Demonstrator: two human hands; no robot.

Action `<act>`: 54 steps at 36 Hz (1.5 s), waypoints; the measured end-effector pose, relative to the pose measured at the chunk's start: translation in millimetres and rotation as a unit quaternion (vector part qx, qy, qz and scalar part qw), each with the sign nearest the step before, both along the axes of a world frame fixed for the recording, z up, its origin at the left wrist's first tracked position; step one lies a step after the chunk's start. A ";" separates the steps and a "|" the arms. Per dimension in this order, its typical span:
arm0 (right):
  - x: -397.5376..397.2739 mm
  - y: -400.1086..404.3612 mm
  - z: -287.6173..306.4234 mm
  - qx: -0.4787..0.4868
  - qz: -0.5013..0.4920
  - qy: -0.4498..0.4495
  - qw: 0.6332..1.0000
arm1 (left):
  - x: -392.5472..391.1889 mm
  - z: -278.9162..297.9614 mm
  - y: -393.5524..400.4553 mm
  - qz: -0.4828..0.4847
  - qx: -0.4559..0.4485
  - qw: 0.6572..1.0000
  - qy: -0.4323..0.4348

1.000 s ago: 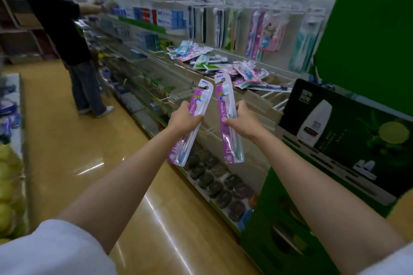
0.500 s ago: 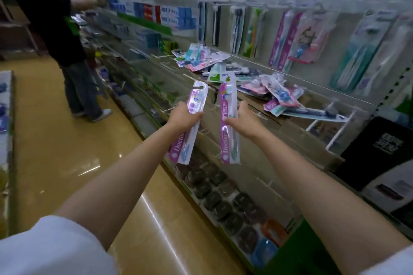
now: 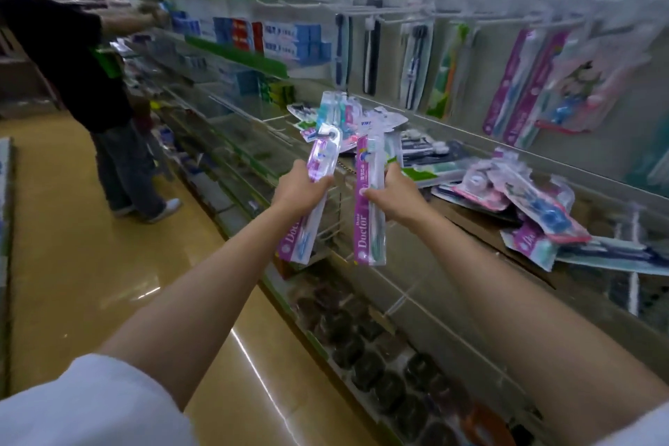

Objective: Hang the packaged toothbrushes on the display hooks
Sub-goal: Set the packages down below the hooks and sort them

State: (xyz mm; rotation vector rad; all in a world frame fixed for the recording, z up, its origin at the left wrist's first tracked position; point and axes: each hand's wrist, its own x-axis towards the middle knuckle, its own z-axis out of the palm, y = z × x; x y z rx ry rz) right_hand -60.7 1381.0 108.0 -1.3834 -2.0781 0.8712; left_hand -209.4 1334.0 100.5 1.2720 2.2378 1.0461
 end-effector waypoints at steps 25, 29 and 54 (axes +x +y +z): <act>-132.7 138.1 34.1 0.032 -0.138 0.046 0.989 | -137.1 47.4 164.0 -0.143 -0.004 0.987 -0.078; -138.5 153.6 44.3 0.037 -0.155 0.068 0.985 | -141.8 56.4 185.7 -0.151 -0.017 0.985 -0.084; -178.8 194.0 34.3 0.089 -0.379 -0.099 0.916 | -189.3 47.5 290.0 -0.333 -0.002 0.940 0.066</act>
